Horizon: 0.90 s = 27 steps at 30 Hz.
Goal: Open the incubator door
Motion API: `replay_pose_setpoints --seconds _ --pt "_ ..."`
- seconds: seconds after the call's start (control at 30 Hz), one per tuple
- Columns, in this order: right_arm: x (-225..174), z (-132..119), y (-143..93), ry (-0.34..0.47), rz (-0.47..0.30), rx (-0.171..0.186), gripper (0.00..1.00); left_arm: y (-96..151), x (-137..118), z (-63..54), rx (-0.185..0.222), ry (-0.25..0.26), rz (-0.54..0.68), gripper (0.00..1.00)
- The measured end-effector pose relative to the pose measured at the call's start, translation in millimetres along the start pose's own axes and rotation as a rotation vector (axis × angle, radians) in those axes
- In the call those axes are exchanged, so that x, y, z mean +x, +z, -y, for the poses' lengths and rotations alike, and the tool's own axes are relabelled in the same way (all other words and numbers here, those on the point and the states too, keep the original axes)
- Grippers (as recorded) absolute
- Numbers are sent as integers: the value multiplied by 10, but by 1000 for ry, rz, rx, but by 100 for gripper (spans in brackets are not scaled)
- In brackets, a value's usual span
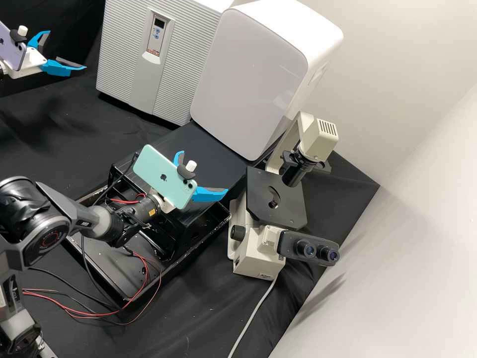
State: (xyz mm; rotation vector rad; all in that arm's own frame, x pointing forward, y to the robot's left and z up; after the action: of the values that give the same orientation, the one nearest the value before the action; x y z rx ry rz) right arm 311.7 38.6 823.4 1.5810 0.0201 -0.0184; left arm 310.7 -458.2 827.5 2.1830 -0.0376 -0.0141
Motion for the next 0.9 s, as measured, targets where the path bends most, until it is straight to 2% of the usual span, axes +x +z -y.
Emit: replay_pose_setpoints --seconds 0.23,0.43,0.53,0.9 --pt "0 0 0 0 0 0 100 2 0 0 0 0 2 100" --pt "0 0 0 0 0 0 100 -1 -7 -11 -65 -2 21 100" --pt "0 0 0 0 0 0 100 -8 -18 -35 -78 4 31 100" --pt "0 0 0 0 0 0 100 -9 -18 -36 -81 5 29 100"
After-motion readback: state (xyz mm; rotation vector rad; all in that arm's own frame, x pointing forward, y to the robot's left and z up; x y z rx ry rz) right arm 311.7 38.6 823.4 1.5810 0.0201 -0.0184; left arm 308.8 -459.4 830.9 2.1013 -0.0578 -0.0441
